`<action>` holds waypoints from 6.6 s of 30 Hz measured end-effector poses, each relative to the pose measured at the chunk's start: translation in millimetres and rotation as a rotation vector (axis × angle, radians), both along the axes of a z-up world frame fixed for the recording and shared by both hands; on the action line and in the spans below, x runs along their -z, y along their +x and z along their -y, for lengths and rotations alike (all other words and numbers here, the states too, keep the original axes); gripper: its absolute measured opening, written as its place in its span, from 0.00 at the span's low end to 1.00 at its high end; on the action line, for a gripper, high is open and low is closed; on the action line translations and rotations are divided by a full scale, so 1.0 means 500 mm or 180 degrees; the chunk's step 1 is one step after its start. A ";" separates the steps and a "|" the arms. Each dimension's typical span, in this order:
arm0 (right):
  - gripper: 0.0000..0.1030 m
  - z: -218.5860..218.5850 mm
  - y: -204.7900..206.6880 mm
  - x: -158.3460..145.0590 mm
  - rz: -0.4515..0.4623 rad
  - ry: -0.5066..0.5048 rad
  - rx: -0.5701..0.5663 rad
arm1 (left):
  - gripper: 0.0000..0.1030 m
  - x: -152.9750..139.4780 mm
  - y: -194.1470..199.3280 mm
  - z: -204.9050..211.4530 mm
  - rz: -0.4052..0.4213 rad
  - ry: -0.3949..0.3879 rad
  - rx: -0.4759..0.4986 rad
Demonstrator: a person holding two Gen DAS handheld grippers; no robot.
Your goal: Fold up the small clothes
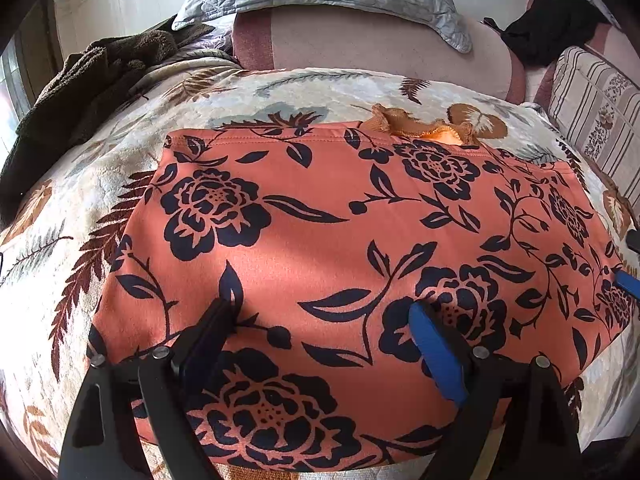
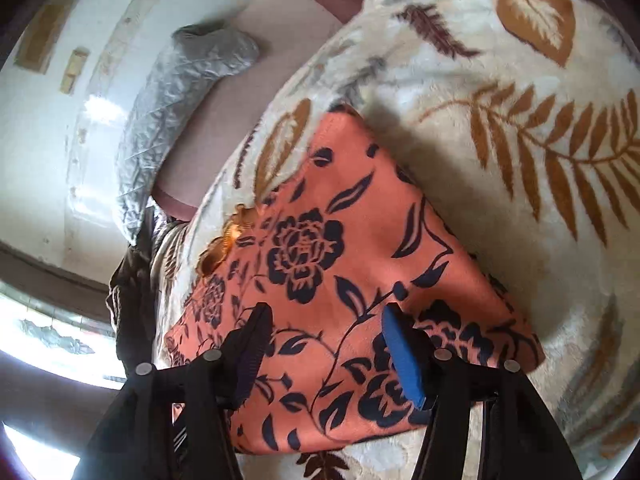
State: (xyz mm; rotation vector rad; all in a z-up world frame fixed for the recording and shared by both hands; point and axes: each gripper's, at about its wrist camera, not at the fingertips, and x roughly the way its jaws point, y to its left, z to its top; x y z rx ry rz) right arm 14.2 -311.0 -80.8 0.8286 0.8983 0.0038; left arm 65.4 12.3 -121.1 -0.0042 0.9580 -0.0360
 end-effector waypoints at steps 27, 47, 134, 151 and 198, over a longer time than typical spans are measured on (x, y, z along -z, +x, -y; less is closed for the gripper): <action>0.61 0.028 -0.032 0.079 -0.0110 0.0214 0.0488 | 0.88 -0.026 -0.035 0.097 0.0241 0.0252 0.0173; 0.13 -0.303 0.033 -0.168 0.0617 -0.1635 -0.0645 | 0.90 -0.050 -0.020 -0.039 0.0076 -0.0357 -0.0256; 0.61 -0.398 -0.141 -0.006 0.0548 -0.0307 -0.1492 | 0.22 -0.100 -0.083 -0.343 0.0039 -0.1146 -0.0181; 0.30 -0.366 0.087 0.047 0.0041 -0.0360 -0.1643 | 0.40 -0.023 -0.006 -0.231 0.0077 -0.0610 -0.0210; 0.63 -0.434 0.089 -0.065 0.0417 -0.0776 -0.1529 | 0.43 -0.054 -0.066 -0.352 0.0250 -0.1188 -0.0573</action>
